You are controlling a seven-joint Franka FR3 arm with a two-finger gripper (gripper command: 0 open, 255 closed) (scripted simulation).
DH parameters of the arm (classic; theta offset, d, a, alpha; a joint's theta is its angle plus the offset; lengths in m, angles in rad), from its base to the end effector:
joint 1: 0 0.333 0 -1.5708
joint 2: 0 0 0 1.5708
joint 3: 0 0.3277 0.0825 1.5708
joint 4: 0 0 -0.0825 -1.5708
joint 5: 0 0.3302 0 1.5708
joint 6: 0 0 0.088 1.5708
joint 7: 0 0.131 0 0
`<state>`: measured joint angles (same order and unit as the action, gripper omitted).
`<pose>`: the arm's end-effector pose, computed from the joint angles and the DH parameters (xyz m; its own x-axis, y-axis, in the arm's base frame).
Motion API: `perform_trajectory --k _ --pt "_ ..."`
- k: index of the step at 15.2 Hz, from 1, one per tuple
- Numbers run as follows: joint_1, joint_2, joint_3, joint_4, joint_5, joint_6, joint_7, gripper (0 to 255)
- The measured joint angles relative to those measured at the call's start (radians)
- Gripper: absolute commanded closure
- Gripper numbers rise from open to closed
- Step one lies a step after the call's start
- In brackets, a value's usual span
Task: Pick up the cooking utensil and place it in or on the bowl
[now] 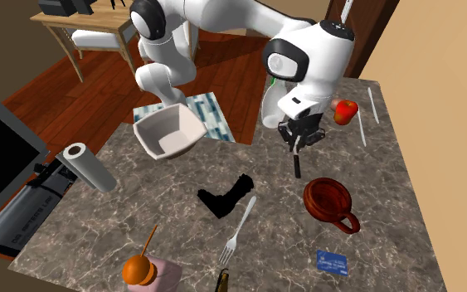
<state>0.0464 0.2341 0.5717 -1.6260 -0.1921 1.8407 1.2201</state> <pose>0.4974 0.2940 0.5037 0.8424 -0.5351 0.0628 -0.5364 -0.8440 0.0035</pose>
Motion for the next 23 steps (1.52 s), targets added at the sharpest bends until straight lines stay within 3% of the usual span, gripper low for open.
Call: perform_trajectory --k 7,12,17,23 --pt "-0.092 -0.302 -0.031 -0.316 0.168 0.070 -0.153 255" --pt "-0.102 -0.526 -0.100 -0.536 0.274 0.092 -0.280 255" --pt "-0.088 -0.715 -0.179 -0.710 0.326 0.080 -0.384 255" --pt "-0.079 -0.941 -0.295 -0.891 0.331 0.029 -0.507 255"
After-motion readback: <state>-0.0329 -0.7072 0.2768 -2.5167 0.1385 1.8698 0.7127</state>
